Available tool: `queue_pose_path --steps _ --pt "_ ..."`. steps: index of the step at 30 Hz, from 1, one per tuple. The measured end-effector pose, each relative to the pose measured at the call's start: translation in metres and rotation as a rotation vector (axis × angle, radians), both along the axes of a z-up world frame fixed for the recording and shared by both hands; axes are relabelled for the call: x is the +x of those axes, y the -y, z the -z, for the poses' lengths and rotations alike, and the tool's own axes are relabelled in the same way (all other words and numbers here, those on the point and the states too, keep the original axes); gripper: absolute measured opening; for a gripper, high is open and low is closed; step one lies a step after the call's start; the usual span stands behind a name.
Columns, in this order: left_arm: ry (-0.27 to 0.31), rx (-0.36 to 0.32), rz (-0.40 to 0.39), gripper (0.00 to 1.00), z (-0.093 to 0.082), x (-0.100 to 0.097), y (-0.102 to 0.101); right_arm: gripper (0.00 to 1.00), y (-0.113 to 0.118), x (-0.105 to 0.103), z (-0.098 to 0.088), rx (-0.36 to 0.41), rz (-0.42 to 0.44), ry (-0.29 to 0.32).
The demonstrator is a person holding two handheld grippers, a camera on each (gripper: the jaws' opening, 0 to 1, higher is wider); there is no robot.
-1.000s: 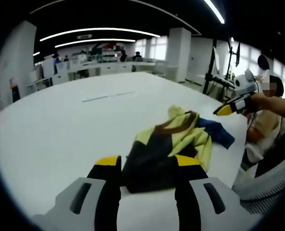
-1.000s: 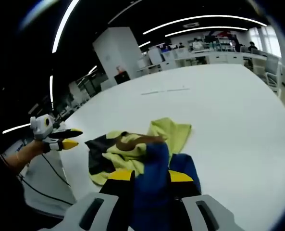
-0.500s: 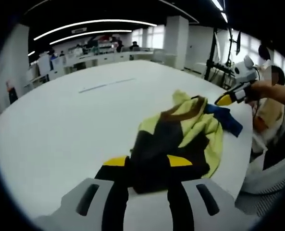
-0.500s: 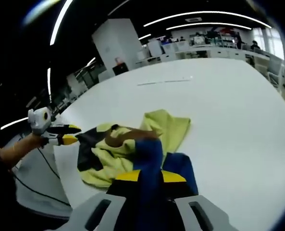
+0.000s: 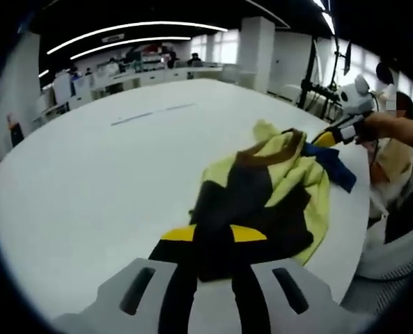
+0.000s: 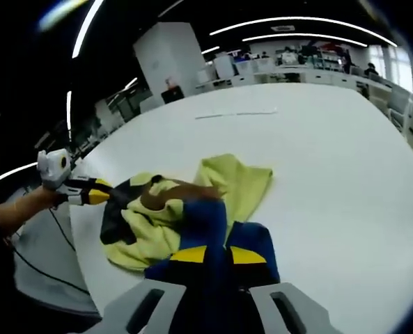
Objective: Fold the garment on the visible template until the final outline fits inside the template.
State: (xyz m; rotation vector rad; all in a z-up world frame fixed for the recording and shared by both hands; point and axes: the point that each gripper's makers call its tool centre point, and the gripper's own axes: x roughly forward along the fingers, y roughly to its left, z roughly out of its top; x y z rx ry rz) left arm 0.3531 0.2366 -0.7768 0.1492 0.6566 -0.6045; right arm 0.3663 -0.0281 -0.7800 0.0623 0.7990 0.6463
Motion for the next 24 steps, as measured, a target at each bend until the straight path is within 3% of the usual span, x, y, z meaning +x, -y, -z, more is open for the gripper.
queue_pose_path --steps 8,16,20,24 --pt "-0.010 0.012 -0.009 0.06 0.004 -0.001 -0.003 0.00 -0.002 0.001 -0.002 -0.004 -0.008 0.022" --pt "-0.011 0.015 -0.014 0.00 0.005 -0.002 -0.003 0.00 -0.003 0.001 -0.006 0.000 -0.017 0.039" --pt "0.023 0.011 -0.027 0.00 -0.005 -0.001 -0.003 0.00 -0.004 -0.001 -0.017 0.016 -0.019 0.059" --pt "0.091 -0.019 -0.052 0.00 -0.028 0.004 -0.003 0.00 -0.002 0.000 -0.032 0.019 -0.020 0.095"
